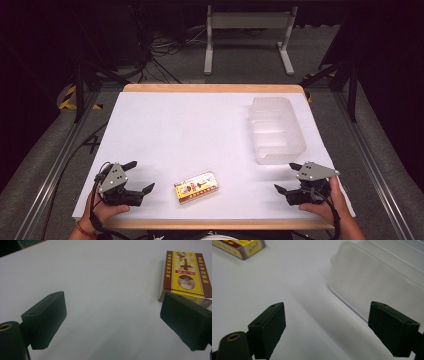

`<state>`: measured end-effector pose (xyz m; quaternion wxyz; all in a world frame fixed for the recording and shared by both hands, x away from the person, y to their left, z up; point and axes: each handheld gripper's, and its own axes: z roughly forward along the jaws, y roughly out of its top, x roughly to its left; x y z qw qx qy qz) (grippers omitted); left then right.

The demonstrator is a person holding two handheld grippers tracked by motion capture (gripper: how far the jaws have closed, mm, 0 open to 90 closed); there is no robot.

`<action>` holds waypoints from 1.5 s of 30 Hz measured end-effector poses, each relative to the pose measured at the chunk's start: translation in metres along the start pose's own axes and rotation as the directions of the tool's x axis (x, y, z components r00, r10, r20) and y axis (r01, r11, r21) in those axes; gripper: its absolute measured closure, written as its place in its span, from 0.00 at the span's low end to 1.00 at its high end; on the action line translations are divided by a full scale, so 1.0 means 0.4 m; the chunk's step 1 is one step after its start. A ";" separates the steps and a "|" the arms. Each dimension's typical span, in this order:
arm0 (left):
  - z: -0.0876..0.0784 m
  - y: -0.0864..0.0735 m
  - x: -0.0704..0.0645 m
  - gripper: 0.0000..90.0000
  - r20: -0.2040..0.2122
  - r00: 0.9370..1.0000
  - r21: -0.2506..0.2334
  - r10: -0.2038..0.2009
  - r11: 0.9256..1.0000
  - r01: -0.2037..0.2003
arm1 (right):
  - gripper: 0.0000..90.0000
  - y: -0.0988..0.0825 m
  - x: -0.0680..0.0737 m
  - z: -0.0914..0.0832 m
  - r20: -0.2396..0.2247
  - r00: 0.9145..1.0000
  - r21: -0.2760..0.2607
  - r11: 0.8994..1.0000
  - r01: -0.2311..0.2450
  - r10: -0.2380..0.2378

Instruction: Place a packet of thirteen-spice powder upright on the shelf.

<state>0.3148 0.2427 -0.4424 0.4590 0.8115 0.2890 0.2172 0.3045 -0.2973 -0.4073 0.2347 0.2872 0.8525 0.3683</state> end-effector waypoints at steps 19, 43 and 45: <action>-0.045 -0.028 -0.025 0.09 -0.026 1.000 -0.005 -0.013 1.000 0.013 | 0.23 0.234 0.104 0.145 -0.255 0.924 0.002 0.955 0.296 -0.286; -0.070 -0.038 -0.031 0.09 -0.040 0.999 -0.022 -0.003 1.000 0.002 | 0.26 0.432 0.295 0.348 -0.505 0.718 0.052 0.814 0.579 -0.479; -0.071 -0.037 -0.031 0.09 -0.038 0.999 -0.025 -0.005 1.000 0.005 | 0.26 0.442 0.310 0.365 -0.527 0.701 0.055 0.804 0.592 -0.480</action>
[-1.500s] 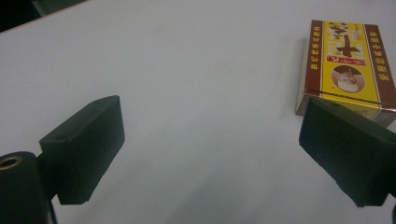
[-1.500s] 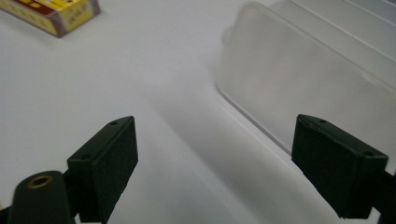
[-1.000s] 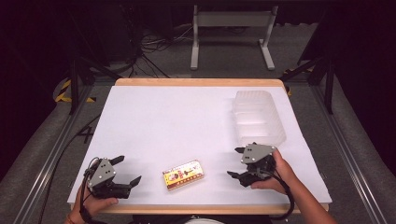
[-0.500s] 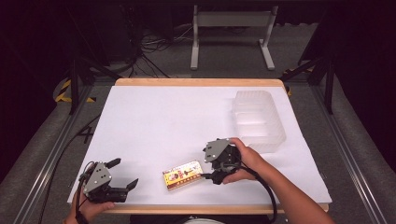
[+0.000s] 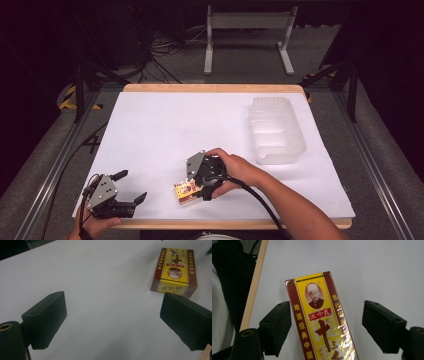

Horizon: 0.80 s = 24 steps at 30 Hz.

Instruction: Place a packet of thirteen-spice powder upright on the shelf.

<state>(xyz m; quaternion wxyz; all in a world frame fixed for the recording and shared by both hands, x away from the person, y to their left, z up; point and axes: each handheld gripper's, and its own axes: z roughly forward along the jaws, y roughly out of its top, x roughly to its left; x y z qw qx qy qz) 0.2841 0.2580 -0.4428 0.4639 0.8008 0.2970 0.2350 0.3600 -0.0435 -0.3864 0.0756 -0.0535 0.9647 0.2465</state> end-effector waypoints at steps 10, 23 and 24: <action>-0.001 -0.002 -0.001 0.09 0.006 1.000 0.002 -0.002 1.000 0.002 | 0.26 0.045 -0.004 0.064 -0.081 0.996 0.050 0.998 0.036 -0.032; -0.006 -0.006 -0.002 0.09 0.008 1.000 0.008 -0.004 1.000 0.004 | 0.30 0.083 -0.001 0.140 -0.154 0.986 0.136 0.987 0.085 -0.064; -0.006 -0.006 -0.003 0.09 0.010 1.000 0.010 -0.004 1.000 0.004 | 0.31 0.084 -0.002 0.145 -0.155 0.985 0.145 0.985 0.092 -0.069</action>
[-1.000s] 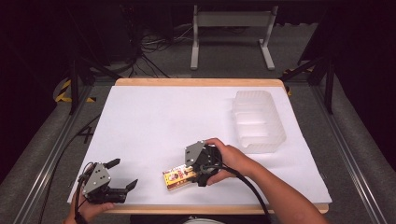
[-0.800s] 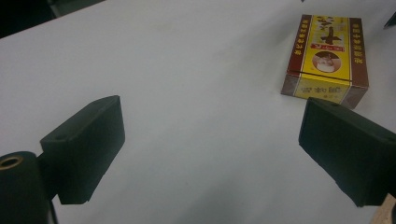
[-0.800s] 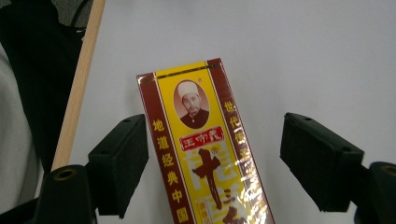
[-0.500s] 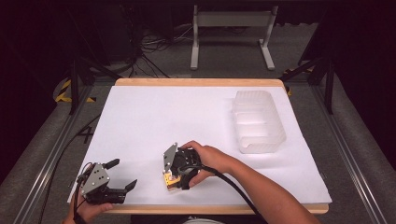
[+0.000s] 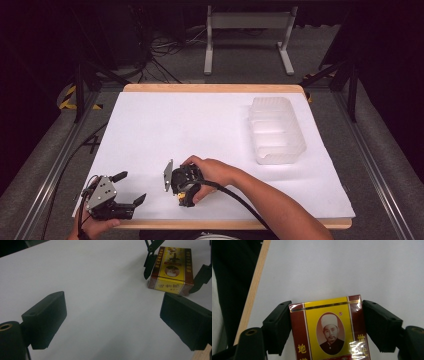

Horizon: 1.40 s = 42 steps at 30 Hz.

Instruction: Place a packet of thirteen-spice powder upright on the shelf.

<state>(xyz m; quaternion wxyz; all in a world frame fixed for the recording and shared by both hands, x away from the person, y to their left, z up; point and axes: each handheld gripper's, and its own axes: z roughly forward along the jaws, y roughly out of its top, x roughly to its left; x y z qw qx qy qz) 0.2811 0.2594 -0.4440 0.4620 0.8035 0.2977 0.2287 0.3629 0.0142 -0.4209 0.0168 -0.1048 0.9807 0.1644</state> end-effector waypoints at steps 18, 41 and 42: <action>0.012 0.005 0.004 0.09 0.008 1.000 0.007 0.000 1.000 0.000 | 0.36 -0.081 0.028 -0.146 0.155 0.979 -0.239 0.967 -0.092 0.131; 0.070 0.041 0.016 0.09 0.074 0.997 -0.009 0.037 0.999 -0.036 | 0.36 -0.217 0.037 -0.307 0.349 0.807 -0.510 0.819 -0.263 0.476; 0.073 0.043 0.016 0.09 0.076 0.996 -0.009 0.040 0.999 -0.039 | 0.36 -0.218 0.036 -0.309 0.352 0.804 -0.509 0.819 -0.265 0.479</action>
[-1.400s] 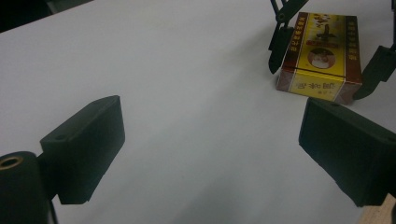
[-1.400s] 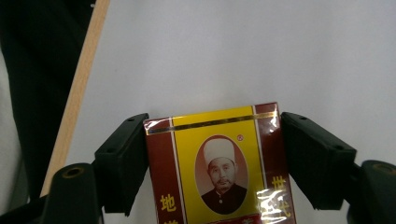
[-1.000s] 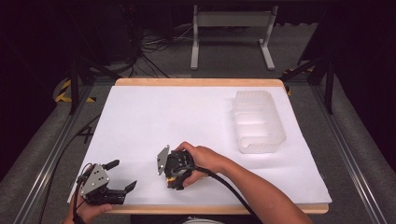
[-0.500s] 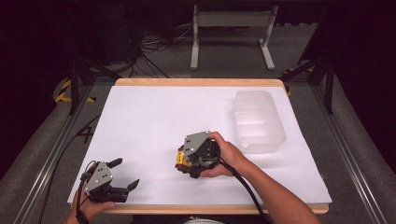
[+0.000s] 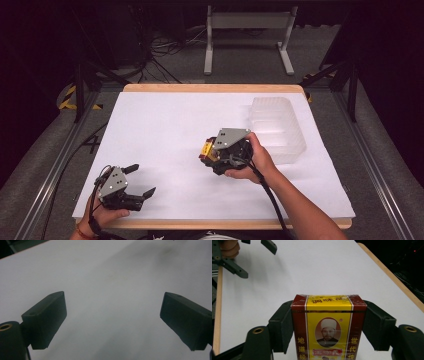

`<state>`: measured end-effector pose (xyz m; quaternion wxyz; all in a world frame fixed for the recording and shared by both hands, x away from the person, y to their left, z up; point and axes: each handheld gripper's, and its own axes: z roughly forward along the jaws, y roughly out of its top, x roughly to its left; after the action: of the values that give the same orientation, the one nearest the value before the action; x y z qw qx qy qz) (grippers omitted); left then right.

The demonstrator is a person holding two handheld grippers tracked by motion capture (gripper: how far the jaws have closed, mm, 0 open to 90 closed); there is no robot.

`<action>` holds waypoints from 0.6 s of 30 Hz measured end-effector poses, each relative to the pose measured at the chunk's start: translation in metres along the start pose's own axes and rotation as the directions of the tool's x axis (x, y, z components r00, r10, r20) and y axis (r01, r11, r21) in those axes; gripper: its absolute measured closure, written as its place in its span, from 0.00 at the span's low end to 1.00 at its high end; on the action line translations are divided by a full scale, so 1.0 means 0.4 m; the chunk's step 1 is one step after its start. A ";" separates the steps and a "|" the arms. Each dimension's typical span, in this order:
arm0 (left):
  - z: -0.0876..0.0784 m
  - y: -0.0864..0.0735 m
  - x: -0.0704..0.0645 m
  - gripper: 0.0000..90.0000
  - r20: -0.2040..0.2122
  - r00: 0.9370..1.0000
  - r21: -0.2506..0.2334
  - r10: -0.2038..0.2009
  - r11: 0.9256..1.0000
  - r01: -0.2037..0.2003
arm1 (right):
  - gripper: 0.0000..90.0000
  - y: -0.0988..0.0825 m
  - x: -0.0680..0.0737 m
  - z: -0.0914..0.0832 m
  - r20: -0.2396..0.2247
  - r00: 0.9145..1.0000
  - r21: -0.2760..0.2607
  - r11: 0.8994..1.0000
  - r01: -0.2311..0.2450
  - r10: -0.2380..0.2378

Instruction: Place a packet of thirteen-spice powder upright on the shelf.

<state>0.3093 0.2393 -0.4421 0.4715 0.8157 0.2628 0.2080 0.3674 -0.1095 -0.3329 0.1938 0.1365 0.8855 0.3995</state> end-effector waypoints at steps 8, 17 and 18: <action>0.013 0.007 0.002 0.09 0.014 1.000 -0.005 0.006 1.000 -0.006 | 0.36 0.009 -0.030 -0.020 0.080 0.996 -0.030 0.999 -0.044 0.046; 0.015 0.009 0.000 0.09 0.019 1.000 0.000 0.008 1.000 -0.008 | 0.36 0.000 -0.096 -0.059 0.190 0.973 -0.067 0.991 -0.118 0.129; 0.015 0.008 0.001 0.09 0.020 1.000 0.000 0.007 1.000 -0.007 | 0.36 -0.003 -0.107 -0.066 0.210 0.968 -0.074 0.989 -0.127 0.140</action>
<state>0.3137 0.2342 -0.4419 0.4733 0.8186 0.2555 0.2016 0.3935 -0.1445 -0.3079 0.2650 0.2325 0.8359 0.4208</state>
